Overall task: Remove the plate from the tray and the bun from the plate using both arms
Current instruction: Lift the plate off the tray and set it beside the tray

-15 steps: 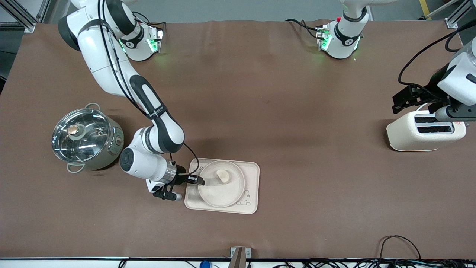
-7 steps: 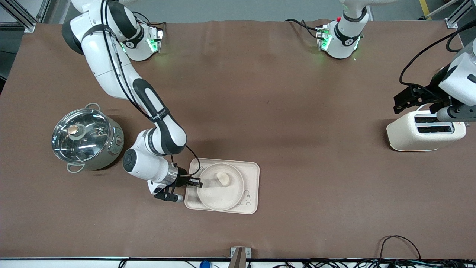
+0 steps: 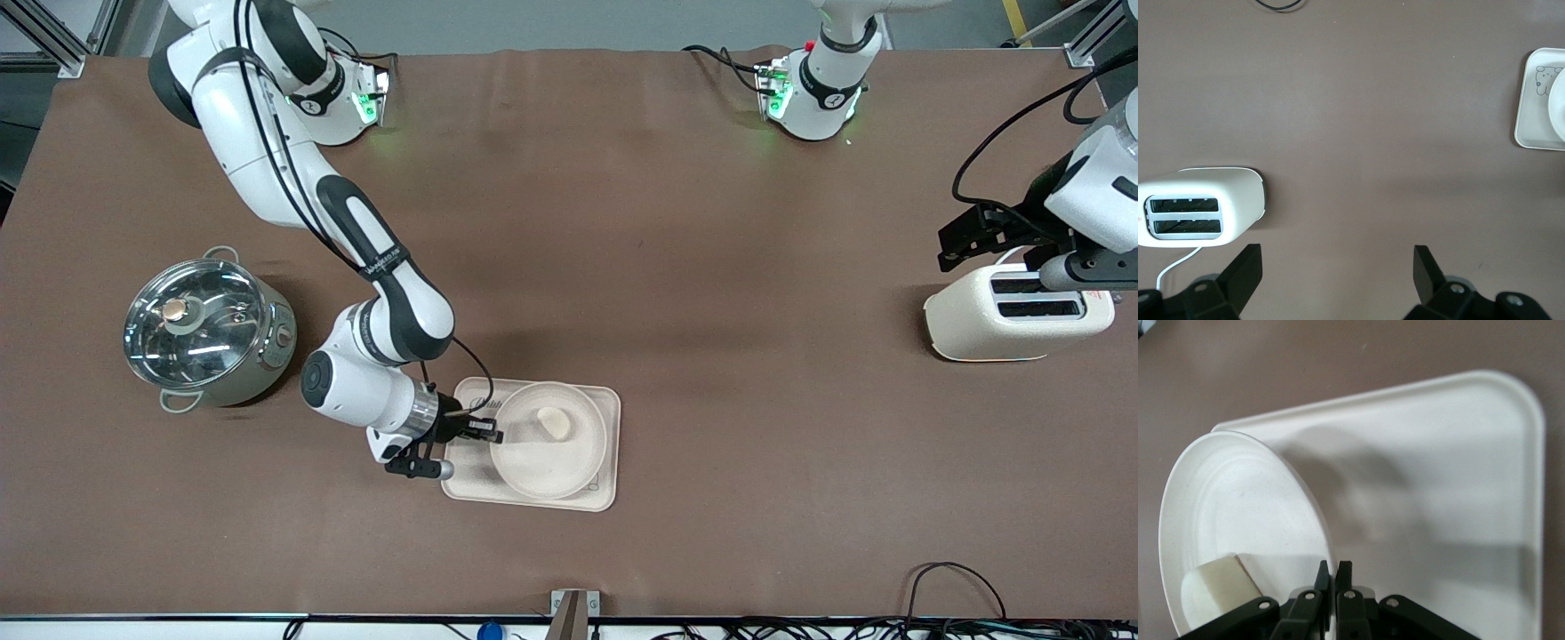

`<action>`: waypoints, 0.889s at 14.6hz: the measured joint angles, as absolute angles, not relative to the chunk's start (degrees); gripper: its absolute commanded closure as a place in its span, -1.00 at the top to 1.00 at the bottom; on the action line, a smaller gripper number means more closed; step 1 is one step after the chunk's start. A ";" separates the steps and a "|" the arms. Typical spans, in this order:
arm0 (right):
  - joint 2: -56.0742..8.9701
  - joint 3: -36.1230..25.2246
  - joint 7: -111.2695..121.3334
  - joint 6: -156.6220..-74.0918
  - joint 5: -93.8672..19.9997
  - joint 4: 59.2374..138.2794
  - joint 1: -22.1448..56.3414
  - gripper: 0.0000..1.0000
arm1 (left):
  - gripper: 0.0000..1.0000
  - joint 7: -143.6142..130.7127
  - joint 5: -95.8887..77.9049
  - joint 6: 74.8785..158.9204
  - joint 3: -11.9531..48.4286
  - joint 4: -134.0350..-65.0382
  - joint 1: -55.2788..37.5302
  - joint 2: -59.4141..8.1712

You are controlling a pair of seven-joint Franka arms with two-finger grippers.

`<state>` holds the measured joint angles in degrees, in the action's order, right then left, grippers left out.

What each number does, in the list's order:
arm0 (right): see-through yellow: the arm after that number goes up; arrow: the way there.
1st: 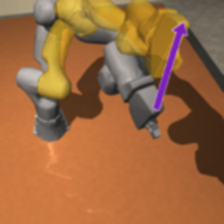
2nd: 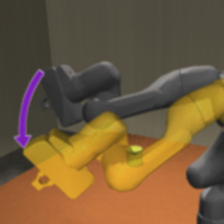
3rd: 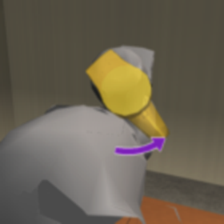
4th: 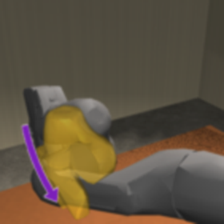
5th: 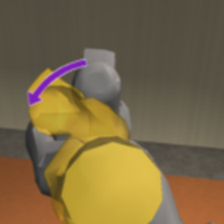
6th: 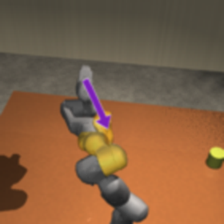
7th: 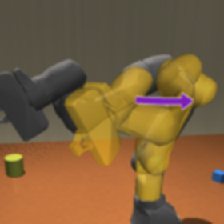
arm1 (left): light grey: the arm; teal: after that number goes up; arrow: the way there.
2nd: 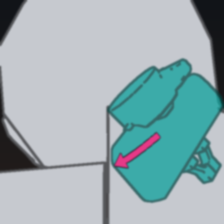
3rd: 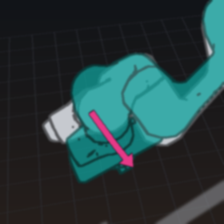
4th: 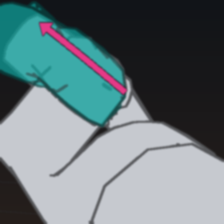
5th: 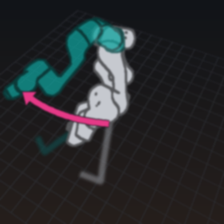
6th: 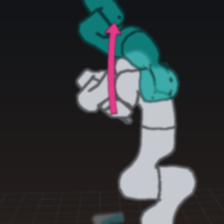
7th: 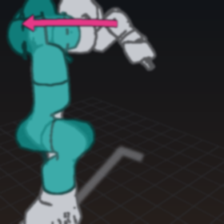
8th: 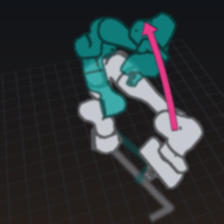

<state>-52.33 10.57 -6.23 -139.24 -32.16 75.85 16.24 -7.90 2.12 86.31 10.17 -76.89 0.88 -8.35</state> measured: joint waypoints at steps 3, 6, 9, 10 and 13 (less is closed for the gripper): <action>-48.02 14.20 -6.17 -140.09 -32.16 82.78 16.02 -0.99 | 1.00 -7.90 2.12 86.31 10.17 -76.90 0.88 -8.36; -40.16 18.44 -5.36 -143.68 -32.24 96.29 14.85 -1.00 | 1.00 -7.89 2.12 86.31 10.18 -76.91 0.87 -8.41; -32.36 21.16 -0.64 -147.11 -33.59 110.23 12.38 -1.00 | 1.00 -7.88 2.12 86.31 10.18 -76.91 0.87 -8.42; -30.92 21.35 2.26 -148.84 -35.17 113.97 11.94 -1.00 | 1.00 -7.87 2.12 86.32 10.19 -76.91 0.86 -8.42; -29.99 21.41 10.03 -154.32 -39.48 120.10 11.40 -0.67 | 1.00 -7.84 2.12 86.32 10.21 -76.91 0.82 -8.42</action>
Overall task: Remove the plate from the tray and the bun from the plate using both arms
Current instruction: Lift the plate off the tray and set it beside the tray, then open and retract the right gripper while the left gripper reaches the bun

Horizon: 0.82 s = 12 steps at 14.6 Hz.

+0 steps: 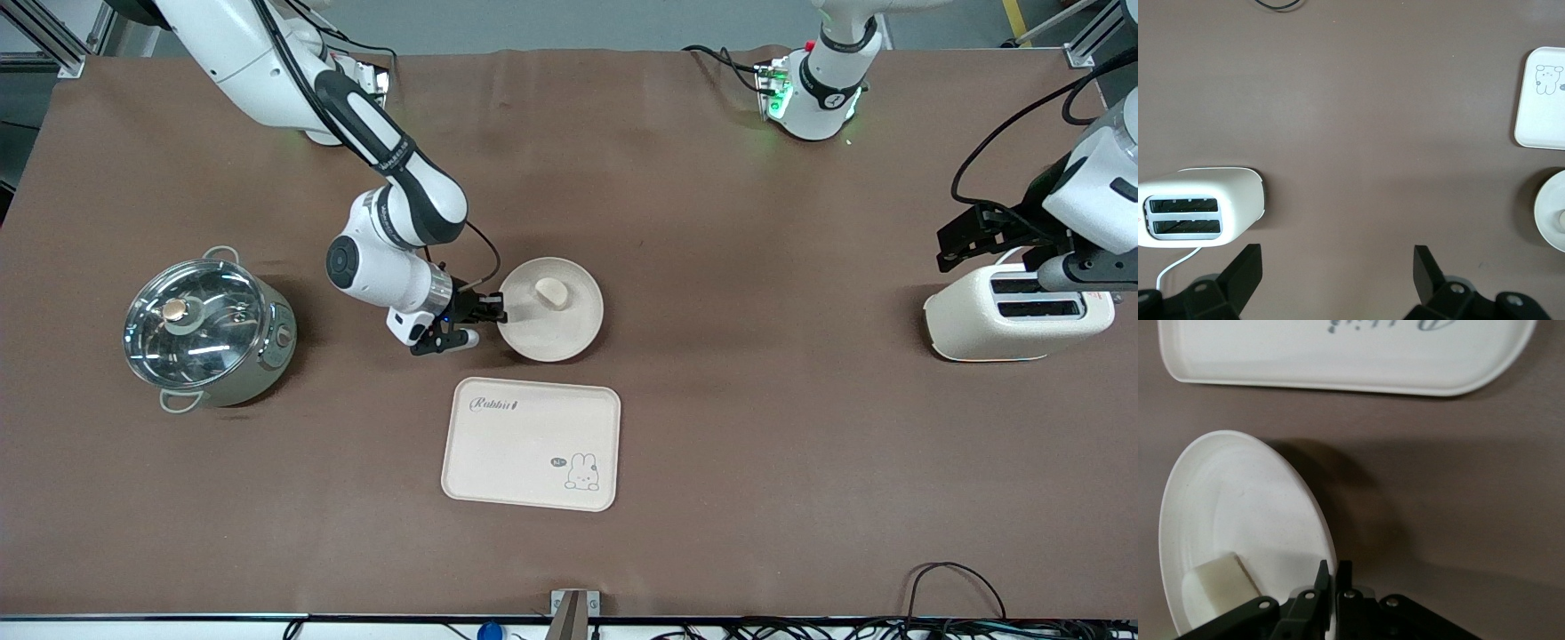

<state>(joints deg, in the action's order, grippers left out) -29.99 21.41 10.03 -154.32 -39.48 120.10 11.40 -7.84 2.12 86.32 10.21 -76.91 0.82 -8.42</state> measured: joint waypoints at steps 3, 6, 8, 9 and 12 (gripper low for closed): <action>-29.97 21.52 11.05 -155.54 -41.89 121.00 11.37 1.00 | 1.00 -7.81 2.12 86.32 10.25 -76.91 0.78 -8.45; -29.88 21.72 11.92 -155.61 -45.82 120.85 11.38 1.00 | 1.00 -7.72 2.12 86.31 10.27 -76.91 0.77 -8.53; -29.57 21.72 11.92 -155.65 -46.17 120.38 11.23 1.00 | 1.00 -7.70 2.12 86.31 10.35 -76.92 0.76 -8.63; -28.97 21.68 11.91 -155.21 -46.30 120.07 10.86 1.00 | 1.00 -7.69 2.12 86.31 10.42 -76.95 0.75 -8.74; -25.75 17.84 11.90 -146.65 -46.14 117.22 9.75 1.00 | 1.00 -7.59 2.12 87.02 11.56 -77.10 0.41 -10.10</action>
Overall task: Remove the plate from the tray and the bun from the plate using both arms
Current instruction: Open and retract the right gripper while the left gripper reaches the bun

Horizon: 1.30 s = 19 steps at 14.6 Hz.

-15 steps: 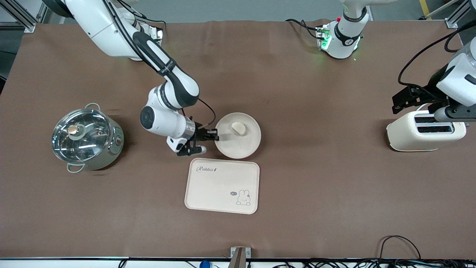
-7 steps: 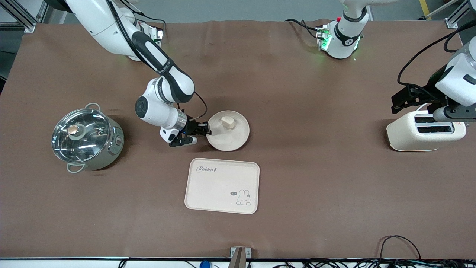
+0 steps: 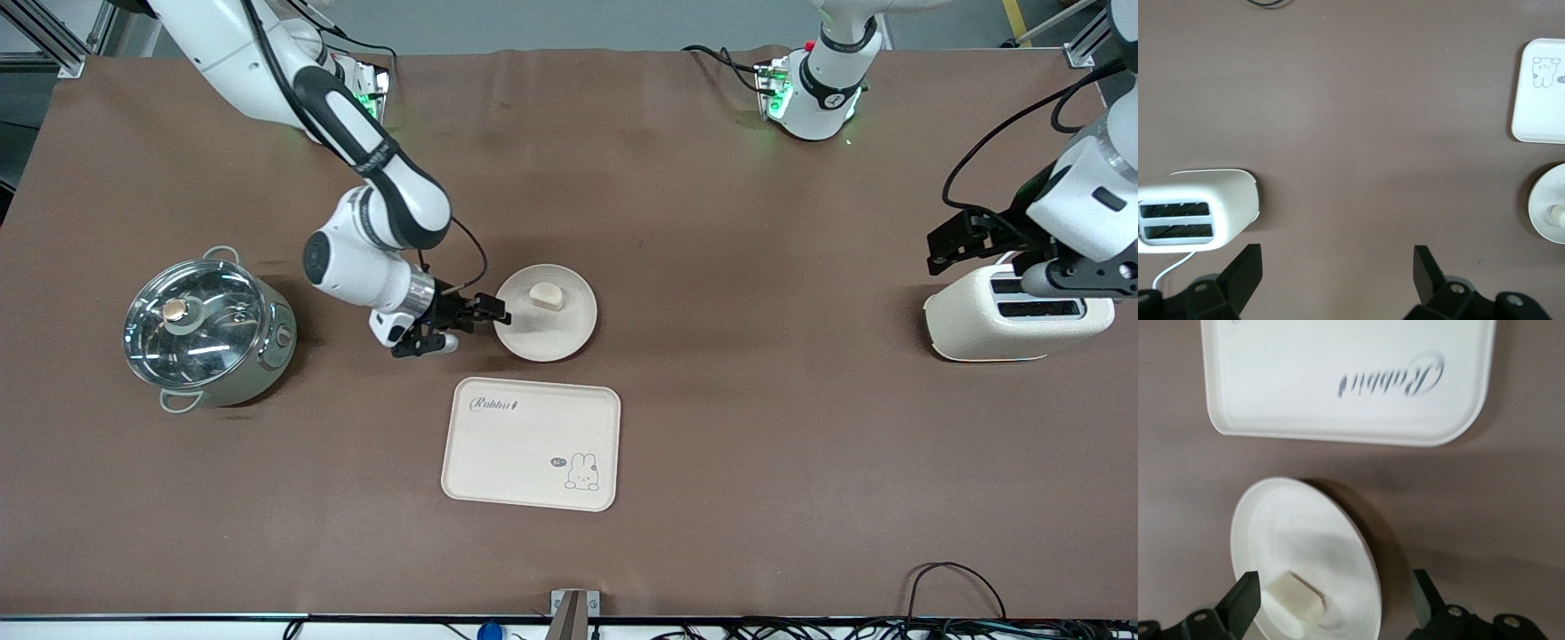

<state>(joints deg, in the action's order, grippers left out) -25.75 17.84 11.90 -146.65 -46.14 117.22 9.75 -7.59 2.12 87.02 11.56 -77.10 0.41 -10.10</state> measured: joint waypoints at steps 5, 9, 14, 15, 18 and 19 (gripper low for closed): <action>-22.63 2.97 12.53 -122.13 -34.13 106.24 8.75 1.00 | 1.00 -7.97 2.12 94.03 12.36 -77.50 -5.85 -18.79; -19.59 -1.74 8.26 -111.80 -23.86 99.76 8.53 1.00 | 1.00 -15.69 2.12 103.12 12.52 -77.51 -11.39 -26.16; -8.95 -4.01 2.74 -106.74 -11.65 98.56 8.19 1.00 | 1.00 -40.87 2.54 108.81 12.61 -77.49 -21.87 -33.26; -6.56 -4.18 2.51 -105.32 -8.88 98.52 7.98 1.00 | 1.00 -46.86 3.80 109.80 12.59 -77.48 -24.42 -34.49; -0.55 -4.43 2.32 -100.03 -2.37 98.01 7.71 1.00 | 1.00 -62.22 7.69 111.20 12.62 -77.49 -31.28 -38.05; 0.89 -4.58 2.14 -97.46 -0.82 96.98 7.70 1.00 | 1.00 -66.76 8.06 111.47 12.58 -77.46 -33.33 -39.08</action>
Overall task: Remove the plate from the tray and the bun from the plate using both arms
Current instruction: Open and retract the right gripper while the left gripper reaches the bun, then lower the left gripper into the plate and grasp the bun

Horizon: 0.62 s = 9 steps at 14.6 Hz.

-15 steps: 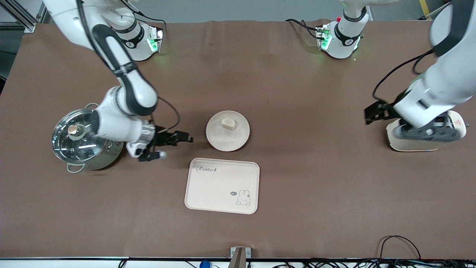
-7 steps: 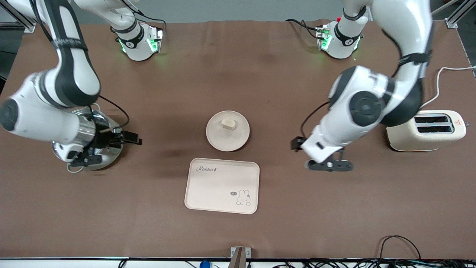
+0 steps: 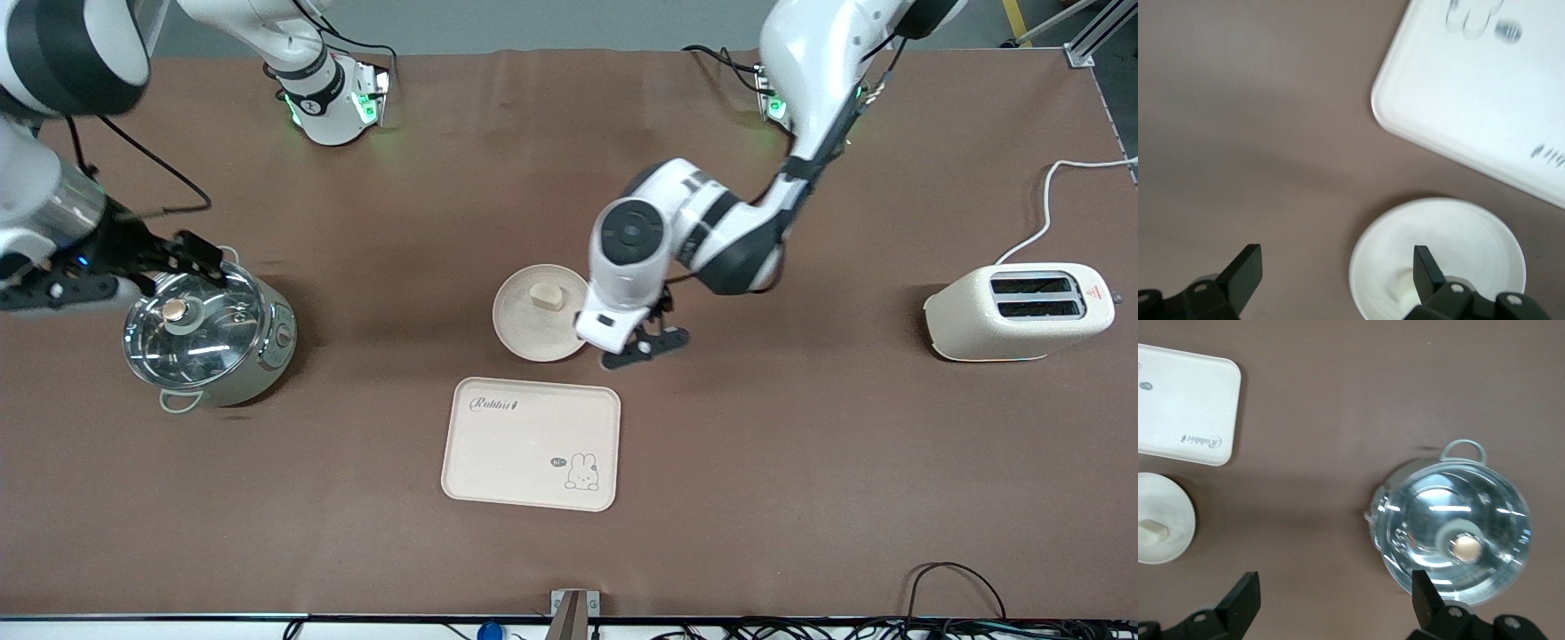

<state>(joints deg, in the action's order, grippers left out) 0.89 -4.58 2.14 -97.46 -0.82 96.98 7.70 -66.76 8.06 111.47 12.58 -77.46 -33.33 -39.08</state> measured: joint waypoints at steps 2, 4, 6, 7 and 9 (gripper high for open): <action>2.78 -5.66 1.90 -91.25 1.38 93.15 7.65 1.00 | 1.00 -75.48 8.27 113.14 12.56 -77.47 -36.65 -40.83; 3.97 -7.31 1.92 -86.56 2.51 89.11 7.59 1.00 | 1.00 -83.60 8.71 115.85 12.49 -77.50 -39.34 -42.49; 5.38 -8.55 1.97 -84.81 3.42 87.08 7.49 1.00 | 1.00 -91.55 10.56 118.75 12.43 -77.56 -41.47 -44.48; 6.04 -8.76 1.96 -84.46 3.83 86.79 7.31 1.00 | 1.00 -95.29 11.57 120.37 12.41 -77.59 -42.22 -45.55; 6.46 -8.18 1.97 -84.29 4.00 86.77 5.87 1.00 | 0.96 -102.41 13.74 122.99 12.41 -77.61 -43.47 -47.49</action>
